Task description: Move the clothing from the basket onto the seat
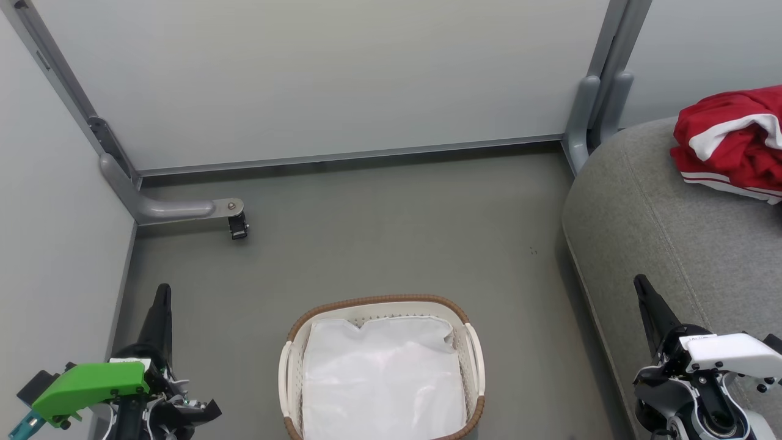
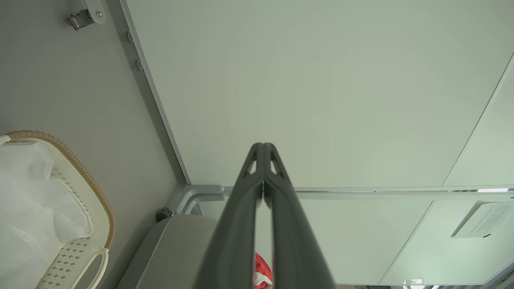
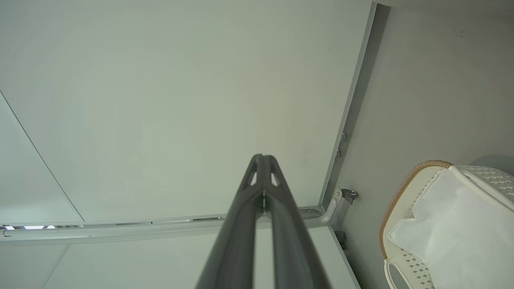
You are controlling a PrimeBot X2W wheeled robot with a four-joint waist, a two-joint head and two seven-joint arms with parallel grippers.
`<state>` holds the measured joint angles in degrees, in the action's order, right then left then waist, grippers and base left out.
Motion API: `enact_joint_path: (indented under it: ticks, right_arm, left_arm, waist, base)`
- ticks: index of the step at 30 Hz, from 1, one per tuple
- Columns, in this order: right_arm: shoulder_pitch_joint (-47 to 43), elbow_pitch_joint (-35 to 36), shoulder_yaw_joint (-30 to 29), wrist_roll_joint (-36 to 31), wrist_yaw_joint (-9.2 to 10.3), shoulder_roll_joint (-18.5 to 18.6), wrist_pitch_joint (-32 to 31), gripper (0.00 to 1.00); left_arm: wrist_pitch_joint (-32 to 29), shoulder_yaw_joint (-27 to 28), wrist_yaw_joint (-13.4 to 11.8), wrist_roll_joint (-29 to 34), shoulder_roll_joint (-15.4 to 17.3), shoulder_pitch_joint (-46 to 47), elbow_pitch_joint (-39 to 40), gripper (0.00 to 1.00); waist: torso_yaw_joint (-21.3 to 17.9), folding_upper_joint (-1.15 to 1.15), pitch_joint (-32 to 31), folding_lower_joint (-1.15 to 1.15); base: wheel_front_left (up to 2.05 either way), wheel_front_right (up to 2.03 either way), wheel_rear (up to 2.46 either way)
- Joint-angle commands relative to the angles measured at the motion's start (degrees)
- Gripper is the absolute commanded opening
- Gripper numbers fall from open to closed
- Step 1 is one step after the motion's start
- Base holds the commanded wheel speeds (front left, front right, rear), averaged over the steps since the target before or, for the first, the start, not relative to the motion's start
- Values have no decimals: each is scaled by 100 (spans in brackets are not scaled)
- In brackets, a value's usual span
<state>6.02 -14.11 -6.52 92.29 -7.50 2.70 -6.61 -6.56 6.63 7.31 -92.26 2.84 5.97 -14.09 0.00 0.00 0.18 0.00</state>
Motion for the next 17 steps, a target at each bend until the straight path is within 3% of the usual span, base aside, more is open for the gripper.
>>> enact_joint_path:
  ticks: [1, 17]
  right_arm:
    - [37, 22, -10, 24, 2, 34, -5, 0]
    - [37, 22, -10, 25, 2, 34, -5, 0]
  left_arm:
    - [-15, 3, 41, -28, 3, 55, 11, 0]
    - [-15, 2, 41, -29, 3, 55, 11, 0]
  waist:
    - [0, 0, 0, 0]
    - [0, 0, 0, 0]
  base:
    - [0, 0, 0]
    - [0, 0, 0]
